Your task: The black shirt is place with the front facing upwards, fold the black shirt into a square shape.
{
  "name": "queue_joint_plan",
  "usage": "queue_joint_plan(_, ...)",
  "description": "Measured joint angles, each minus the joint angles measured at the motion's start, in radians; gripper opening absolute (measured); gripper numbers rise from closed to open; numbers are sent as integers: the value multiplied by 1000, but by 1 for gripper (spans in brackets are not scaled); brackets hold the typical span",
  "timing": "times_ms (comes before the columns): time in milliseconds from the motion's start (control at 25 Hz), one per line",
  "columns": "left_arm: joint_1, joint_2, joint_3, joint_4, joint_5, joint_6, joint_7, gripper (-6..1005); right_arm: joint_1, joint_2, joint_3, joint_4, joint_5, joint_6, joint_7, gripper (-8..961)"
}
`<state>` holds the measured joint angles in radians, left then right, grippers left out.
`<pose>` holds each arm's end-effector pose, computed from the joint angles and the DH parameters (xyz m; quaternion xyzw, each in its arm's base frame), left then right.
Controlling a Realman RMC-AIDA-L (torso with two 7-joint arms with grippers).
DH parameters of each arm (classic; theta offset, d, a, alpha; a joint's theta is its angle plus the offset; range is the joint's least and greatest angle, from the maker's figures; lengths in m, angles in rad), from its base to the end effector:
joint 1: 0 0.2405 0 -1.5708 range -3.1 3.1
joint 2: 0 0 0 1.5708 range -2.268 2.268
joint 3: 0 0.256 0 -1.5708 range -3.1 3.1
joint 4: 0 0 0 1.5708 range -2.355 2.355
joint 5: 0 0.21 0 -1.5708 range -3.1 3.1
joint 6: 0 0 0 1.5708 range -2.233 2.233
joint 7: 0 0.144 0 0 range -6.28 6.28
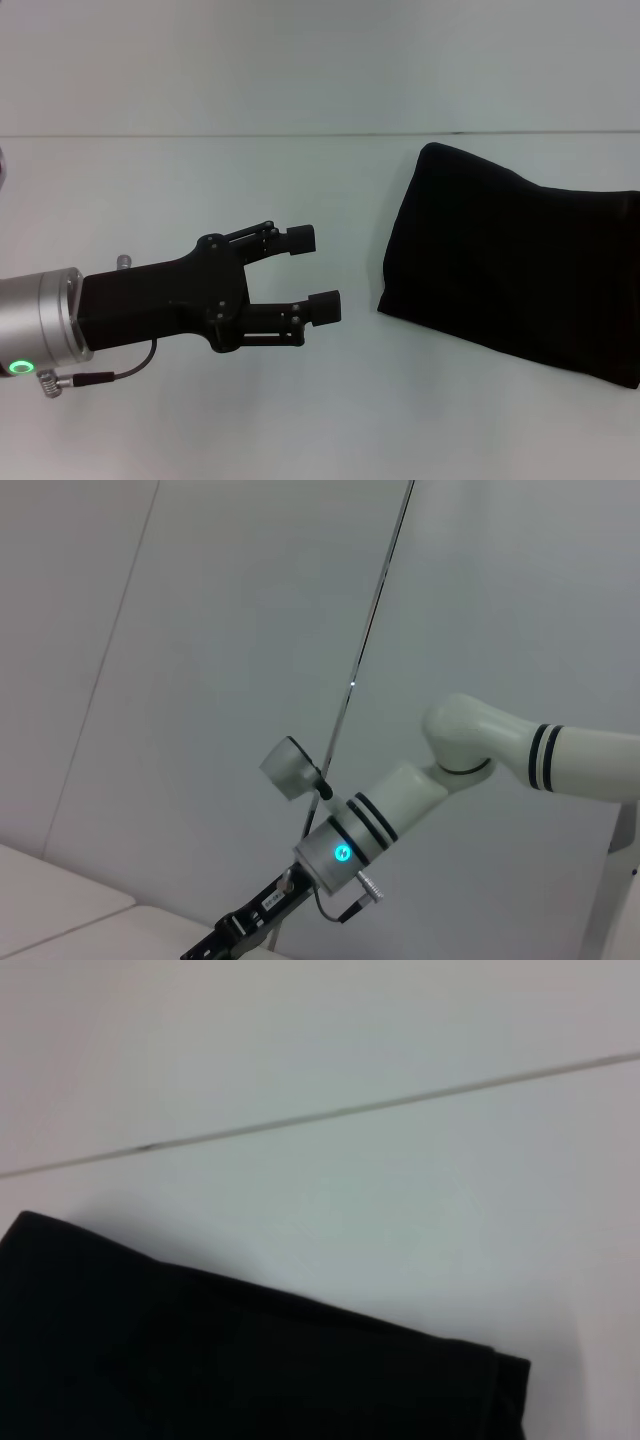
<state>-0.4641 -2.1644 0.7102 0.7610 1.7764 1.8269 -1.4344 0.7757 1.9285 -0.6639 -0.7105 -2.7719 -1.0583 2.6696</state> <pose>-0.2153 0.2957 0.0046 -0.9010 -0.1753 -0.3939 0.0479 0.3104 0.4358 0.0931 -0.7000 0.6066 0.0049 0.3768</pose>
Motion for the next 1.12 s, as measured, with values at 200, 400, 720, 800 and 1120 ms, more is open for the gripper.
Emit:
queue_joint_plan(200, -1, 0, 0, 0, 0, -1, 0, 949, 14, 7, -21, 52, 1, 42, -3, 897)
queue_joint_plan(400, -3, 0, 0, 0, 0, -3, 0, 949, 22, 10, -25, 61, 3, 50, -4, 897)
queue_joint_plan(720, -4, 0, -1, 0, 0, -3, 0, 949, 25, 14, -25, 65, 7, 51, -5, 897)
queue_joint_plan(800, -3, 0, -2, 0, 0, -3, 0, 949, 28, 15, -25, 71, 8, 51, -5, 897)
queue_joint_plan(1120, -2, 0, -2, 0, 0, -3, 0, 949, 42, 18, -25, 85, 9, 52, -9, 896)
